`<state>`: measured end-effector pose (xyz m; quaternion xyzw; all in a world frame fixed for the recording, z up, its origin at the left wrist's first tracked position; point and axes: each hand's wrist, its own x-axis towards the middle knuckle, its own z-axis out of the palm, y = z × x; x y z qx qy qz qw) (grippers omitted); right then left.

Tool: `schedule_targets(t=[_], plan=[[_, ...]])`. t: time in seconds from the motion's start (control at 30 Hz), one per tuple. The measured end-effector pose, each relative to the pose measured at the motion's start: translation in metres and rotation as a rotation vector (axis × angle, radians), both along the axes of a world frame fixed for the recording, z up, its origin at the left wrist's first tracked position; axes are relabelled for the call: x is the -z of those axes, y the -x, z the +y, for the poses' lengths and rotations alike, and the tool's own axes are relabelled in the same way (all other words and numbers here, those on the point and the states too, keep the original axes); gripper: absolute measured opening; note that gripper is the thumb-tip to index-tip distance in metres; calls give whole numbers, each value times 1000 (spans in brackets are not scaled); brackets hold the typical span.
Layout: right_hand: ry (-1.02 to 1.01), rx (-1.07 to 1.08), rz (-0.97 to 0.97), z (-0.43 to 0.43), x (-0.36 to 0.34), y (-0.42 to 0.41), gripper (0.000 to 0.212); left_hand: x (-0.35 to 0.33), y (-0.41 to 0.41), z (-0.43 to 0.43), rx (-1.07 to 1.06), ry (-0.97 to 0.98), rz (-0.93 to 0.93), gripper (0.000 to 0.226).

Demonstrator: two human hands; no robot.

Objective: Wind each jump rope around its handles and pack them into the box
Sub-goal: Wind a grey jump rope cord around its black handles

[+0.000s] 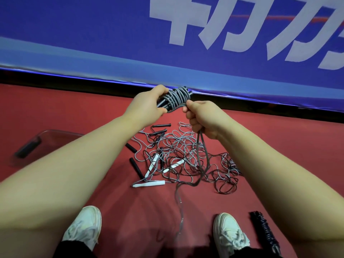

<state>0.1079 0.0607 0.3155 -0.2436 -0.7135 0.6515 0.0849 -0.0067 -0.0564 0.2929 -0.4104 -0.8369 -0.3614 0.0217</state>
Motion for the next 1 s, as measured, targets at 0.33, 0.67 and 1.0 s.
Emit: schedule_targets(t=[0.33,0.67,1.0], plan=[[-92,-134,-181,5,-2,-1,36,8,-6,5,36,280,208,60],[-1255,-417,-449,17,-15,-20,23,16,-31,9,204,480,334,38],[-1454,-391,-341,47,-8,-30,35,22,-44,12,470,478,108,38]])
